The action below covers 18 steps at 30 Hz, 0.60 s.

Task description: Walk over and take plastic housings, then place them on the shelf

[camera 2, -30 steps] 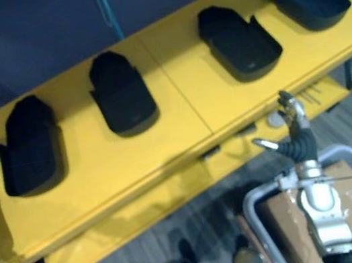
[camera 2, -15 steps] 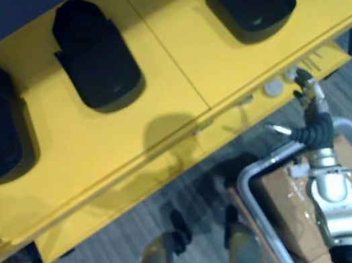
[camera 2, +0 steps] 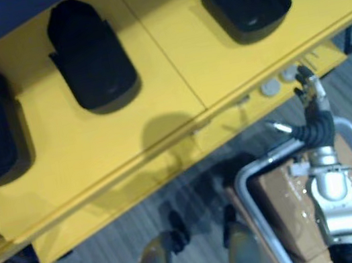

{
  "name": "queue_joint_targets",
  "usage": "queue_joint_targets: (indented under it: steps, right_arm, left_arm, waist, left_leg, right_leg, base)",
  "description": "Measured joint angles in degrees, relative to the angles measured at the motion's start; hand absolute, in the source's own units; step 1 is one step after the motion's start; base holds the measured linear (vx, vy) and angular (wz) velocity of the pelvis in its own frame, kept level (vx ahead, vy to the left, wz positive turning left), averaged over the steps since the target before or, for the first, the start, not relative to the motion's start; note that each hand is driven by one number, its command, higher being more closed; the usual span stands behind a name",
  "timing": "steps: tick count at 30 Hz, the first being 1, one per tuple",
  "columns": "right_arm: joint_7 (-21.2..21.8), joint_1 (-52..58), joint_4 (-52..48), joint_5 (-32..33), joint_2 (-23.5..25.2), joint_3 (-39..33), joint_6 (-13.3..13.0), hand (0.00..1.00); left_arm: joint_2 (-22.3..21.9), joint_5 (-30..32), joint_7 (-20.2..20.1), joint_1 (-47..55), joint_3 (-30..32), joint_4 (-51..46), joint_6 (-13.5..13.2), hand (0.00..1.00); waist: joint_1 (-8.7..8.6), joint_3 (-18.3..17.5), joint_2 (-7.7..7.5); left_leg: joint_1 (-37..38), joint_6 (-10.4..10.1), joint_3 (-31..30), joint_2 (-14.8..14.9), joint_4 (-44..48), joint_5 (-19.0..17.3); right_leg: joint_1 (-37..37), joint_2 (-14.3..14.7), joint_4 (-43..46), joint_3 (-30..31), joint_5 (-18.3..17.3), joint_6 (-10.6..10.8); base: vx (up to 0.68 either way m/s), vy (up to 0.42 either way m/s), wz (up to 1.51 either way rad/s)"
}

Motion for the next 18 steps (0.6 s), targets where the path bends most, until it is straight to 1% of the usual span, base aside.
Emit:
queue_joint_targets:
  steps: [1,2,3,4,5,6,7,8,9,10,11,12,13,14,15,16,17,18]
  right_arm:
    - [0.32,1.0,-0.5,0.01,0.59,0.26,-0.2,0.0]
    - [1.04,1.68,-0.5,-0.03,1.46,0.67,-0.42,0.0]
    - [1.17,1.92,-0.5,-0.02,1.9,1.03,-0.56,0.0]
    - [1.34,2.31,-0.5,-0.07,2.52,2.14,-0.83,0.0]
    - [1.84,2.56,-0.5,-0.1,2.66,3.36,-1.07,0.0]
    - [2.11,2.64,-0.49,-0.1,2.66,3.92,-1.3,0.0]
    - [2.2,2.69,-0.49,-0.13,2.69,4.93,-2.25,0.0]
    - [2.08,2.49,-0.5,-0.17,2.73,5.64,-3.85,0.0]
    - [2.05,2.18,-0.48,-0.19,2.73,5.9,-4.62,0.0]
    - [2.01,1.04,-0.45,-0.17,2.72,6.65,-5.82,0.0]
    - [2.17,0.2,-0.44,-0.18,2.73,6.96,-6.36,0.0]
    - [2.56,-1.83,-0.42,-0.13,2.66,7.97,-7.3,0.0]
    - [3.18,-4.14,-0.41,-0.08,2.66,9.06,-7.44,0.0]
    - [3.61,-5.26,-0.38,0.11,2.67,9.81,-7.45,0.0]
    - [4.29,-7.49,-0.35,1.13,2.81,11.96,-7.44,0.0]
    - [5.25,-9.94,-0.24,1.81,3.54,14.12,-7.41,0.0]
    - [5.65,-11.09,-0.22,2.32,3.99,15.39,-7.41,0.0]
    - [6.33,-13.29,-0.09,2.34,5.13,17.63,-7.4,0.0]
  left_arm:
    - [0.0,-2.73,3.17,-0.02,1.38,-0.93,-1.18,0.0]
    - [0.05,-4.94,6.63,-0.08,2.87,-1.71,-4.01,0.0]
    - [0.04,-5.09,7.88,-0.06,3.42,-2.14,-5.25,0.0]
    - [0.11,-6.1,10.15,-0.07,3.86,-3.32,-8.07,0.0]
    - [0.09,-6.5,11.83,-0.07,3.81,-4.23,-11.46,0.0]
    - [0.11,-6.6,12.44,-0.04,3.83,-4.7,-12.77,0.0]
    - [0.1,-7.03,13.92,-0.03,3.82,-5.5,-16.09,0.0]
    - [0.1,-7.15,15.5,-0.06,3.78,-6.2,-19.95,0.0]
    - [0.08,-7.17,16.4,-0.04,3.76,-6.7,-21.57,0.0]
    - [0.04,-7.37,17.66,-0.04,3.73,-7.5,-24.31,0.0]
    - [0.01,-8.15,18.41,-0.08,3.67,-7.78,-25.72,0.0]
    - [-0.27,-9.47,19.47,-0.13,3.8,-8.38,-28.34,0.0]
    - [-1.56,-10.92,20.06,-0.54,4.09,-10.48,-30.2,0.0]
    - [-2.64,-11.62,20.31,-0.64,4.39,-12.23,-31.4,0.0]
    - [-5.44,-12.8,20.41,-0.61,4.54,-16.54,-33.54,0.0]
    - [-9.16,-13.07,20.4,-0.51,4.56,-21.7,-34.77,0.0]
    - [-11.13,-13.04,20.37,-0.33,4.53,-24.17,-35.18,0.0]
    - [-15.48,-12.91,20.32,0.58,4.54,-29.42,-36.01,0.0]
  waist:
    - [0.02,-0.14,-0.02]
    - [0.07,-0.93,-0.1]
    - [0.09,-1.72,-0.11]
    - [0.2,-3.67,-0.21]
    - [0.45,-5.95,-0.23]
    - [0.57,-7.16,-0.25]
    - [0.71,-9.56,-0.27]
    - [0.67,-11.53,-0.38]
    - [0.71,-12.25,-0.47]
    - [0.76,-13.65,-0.7]
    - [0.76,-14.06,-0.77]
    - [0.79,-14.84,-0.83]
    - [0.88,-15.3,-0.66]
    - [0.99,-15.85,-0.71]
    - [1.13,-16.77,-0.65]
    - [1.43,-16.89,-0.66]
    - [1.69,-17.08,-0.67]
    - [2.35,-17.41,-0.71]
  left_leg:
    - [1.1,-0.19,-0.05,-0.24,-0.93,0.15]
    - [1.95,-0.4,-0.13,-0.37,-1.81,0.32]
    - [2.21,-0.48,-0.2,-0.47,-2.34,0.5]
    - [3.03,-0.64,-0.35,-0.72,-3.42,0.9]
    - [4.29,-0.79,-0.43,-0.98,-4.65,1.1]
    - [4.92,-0.82,-0.49,-1.06,-5.26,1.13]
    - [6.2,-0.91,-0.64,-1.21,-6.44,1.2]
    - [7.39,-0.91,-0.99,-1.37,-7.42,1.2]
    - [8.02,-0.92,-1.13,-1.43,-7.82,1.2]
    - [9.24,-1.07,-1.4,-1.55,-8.76,1.3]
    - [9.79,-1.13,-1.5,-1.56,-9.1,1.33]
    - [10.74,-1.37,-1.66,-1.5,-9.74,1.49]
    - [12.09,-1.86,-1.99,-1.37,-10.98,1.85]
    - [12.51,-2.06,-2.24,-1.34,-11.66,2.07]
    - [13.04,-2.39,-3.04,-1.33,-12.92,2.59]
    - [13.58,-2.64,-3.91,-1.29,-14.18,3.36]
    - [13.66,-2.78,-4.66,-1.35,-14.63,3.68]
    - [13.63,-2.86,-6.04,-1.56,-15.54,4.4]
  right_leg:
    - [1.14,-0.02,-0.84,-0.26,0.03,0.04]
    - [2.18,-0.02,-1.77,-0.75,0.06,0.07]
    - [2.49,-0.02,-2.24,-0.97,0.1,0.1]
    - [3.58,0.08,-3.64,-1.26,0.26,0.22]
    - [5.03,0.24,-5.23,-1.41,0.44,0.27]
    - [5.88,0.36,-6.2,-1.55,0.57,0.34]
    - [7.77,0.55,-8.27,-2.12,0.91,0.44]
    - [9.72,0.74,-10.3,-2.86,1.2,0.46]
    - [10.64,0.84,-11.17,-3.05,1.33,0.47]
    - [12.27,1.02,-12.61,-3.46,1.48,0.45]
    - [13.08,1.14,-13.24,-3.65,1.64,0.4]
    - [14.33,1.47,-14.39,-4.01,2.13,0.34]
    - [15.74,1.97,-15.42,-4.36,2.9,0.52]
    - [16.08,2.12,-15.77,-4.5,3.05,0.52]
    - [16.93,2.47,-16.59,-5.18,3.54,0.48]
    - [18.09,2.8,-17.36,-6.57,4.13,0.55]
    - [18.39,2.89,-17.63,-7.42,4.21,0.6]
    - [18.69,2.96,-17.95,-9.01,4.21,0.6]
  base:
    - [0.04,-0.013,0.03]
    - [0.04,-0.013,0.06]
    - [0.1,-0.023,0.1]
    - [0.15,-0.028,0.11]
    - [0.2,-0.032,0.09]
    - [0.2,-0.025,0.08]
    - [0.2,-0.024,0.13]
    - [0.2,-0.027,0.14]
    - [0.19,-0.032,0.14]
    - [0.13,-0.032,0.07]
    - [0.14,-0.046,0.06]
    - [0.12,-0.064,0.06]
    - [0.1,-0.054,0.08]
    - [0.08,-0.062,0.18]
    - [0.04,-0.05,0.31]
    - [0.03,-0.06,0.36]
    - [0.0,-0.054,0.49]
    - [0.01,-0.049,0.61]
